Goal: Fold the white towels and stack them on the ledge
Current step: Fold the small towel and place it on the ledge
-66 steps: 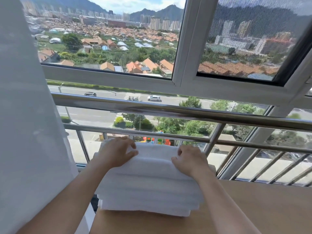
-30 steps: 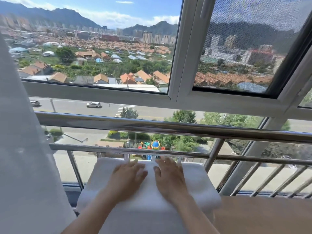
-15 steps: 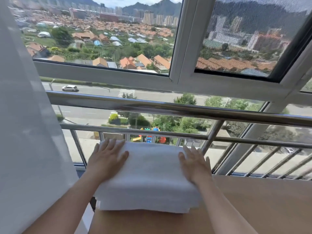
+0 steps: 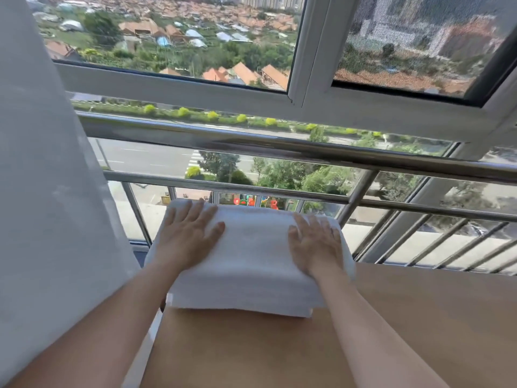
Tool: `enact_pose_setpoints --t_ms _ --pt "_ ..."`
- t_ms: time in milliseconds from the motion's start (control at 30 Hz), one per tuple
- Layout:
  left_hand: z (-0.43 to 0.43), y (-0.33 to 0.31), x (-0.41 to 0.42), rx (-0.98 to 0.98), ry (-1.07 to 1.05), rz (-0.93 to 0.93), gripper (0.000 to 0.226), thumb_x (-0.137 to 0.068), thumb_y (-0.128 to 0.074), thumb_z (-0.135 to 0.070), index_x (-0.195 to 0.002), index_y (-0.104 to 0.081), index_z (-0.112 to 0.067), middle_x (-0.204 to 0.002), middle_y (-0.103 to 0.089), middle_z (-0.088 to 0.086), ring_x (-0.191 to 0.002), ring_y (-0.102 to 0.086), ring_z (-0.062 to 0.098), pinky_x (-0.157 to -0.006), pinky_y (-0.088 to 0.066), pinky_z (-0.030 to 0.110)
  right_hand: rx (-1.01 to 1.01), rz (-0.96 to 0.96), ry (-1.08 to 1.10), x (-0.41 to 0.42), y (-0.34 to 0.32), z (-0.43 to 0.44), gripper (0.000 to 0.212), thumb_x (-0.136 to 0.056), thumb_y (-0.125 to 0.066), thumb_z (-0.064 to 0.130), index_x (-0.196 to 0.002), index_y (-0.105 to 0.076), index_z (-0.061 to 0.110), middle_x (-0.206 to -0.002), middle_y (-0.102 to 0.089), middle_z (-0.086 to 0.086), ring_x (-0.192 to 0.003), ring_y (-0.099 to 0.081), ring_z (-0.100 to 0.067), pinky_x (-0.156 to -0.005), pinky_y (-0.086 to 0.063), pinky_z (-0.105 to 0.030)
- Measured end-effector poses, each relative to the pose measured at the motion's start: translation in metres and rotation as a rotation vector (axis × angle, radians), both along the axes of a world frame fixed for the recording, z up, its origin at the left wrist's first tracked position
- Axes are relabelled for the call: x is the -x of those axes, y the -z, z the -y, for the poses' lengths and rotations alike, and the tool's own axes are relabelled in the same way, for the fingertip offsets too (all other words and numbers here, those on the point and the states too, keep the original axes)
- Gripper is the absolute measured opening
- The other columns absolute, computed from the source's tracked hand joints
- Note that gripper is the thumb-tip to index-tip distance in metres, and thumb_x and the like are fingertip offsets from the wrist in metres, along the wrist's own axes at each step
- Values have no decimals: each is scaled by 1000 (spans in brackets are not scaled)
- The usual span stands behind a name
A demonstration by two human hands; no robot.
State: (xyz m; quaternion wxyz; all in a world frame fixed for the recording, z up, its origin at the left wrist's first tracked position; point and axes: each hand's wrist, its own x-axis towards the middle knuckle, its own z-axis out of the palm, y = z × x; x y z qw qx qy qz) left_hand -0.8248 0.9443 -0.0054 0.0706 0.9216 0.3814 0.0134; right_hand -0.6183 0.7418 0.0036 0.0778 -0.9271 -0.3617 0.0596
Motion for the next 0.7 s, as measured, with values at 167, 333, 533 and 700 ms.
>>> enact_pose_setpoints --t_ms 167,333,533,700 --pt "1 -3 5 59 -56 -8 73 -90 -8 -77 -156 -1 -47 -166 9 -12 -152 15 17 -121 2 54 18 -65 110 -10 1 21 58 -99 -9 57 -156 -11 45 -168 -5 4 -154 2 -22 -122 -6 -53" --pt "33 -16 -23 59 -7 -43 65 -97 -9 -66 -157 -4 -43 -168 5 -3 -153 13 28 -119 12 56 37 -11 -69 25 -10 -13 62 -96 -5 58 -157 -8 43 -168 -5 3 -153 7 -24 -119 10 -55" --pt "40 0 -19 4 50 29 73 -91 -5 -74 -157 -8 -43 -167 -2 -12 -153 4 15 -121 6 48 -18 34 -199 45 4 -19 66 -93 -5 63 -155 -10 44 -167 -9 4 -153 -1 -25 -122 6 -47" --pt "2 5 8 -2 -54 -6 73 -86 -2 -79 -154 -5 -49 -166 5 -16 -153 11 14 -118 -5 60 -14 35 -9 4 6 21 63 -96 -8 61 -155 -15 42 -167 -11 3 -153 -3 -23 -122 -3 -46"
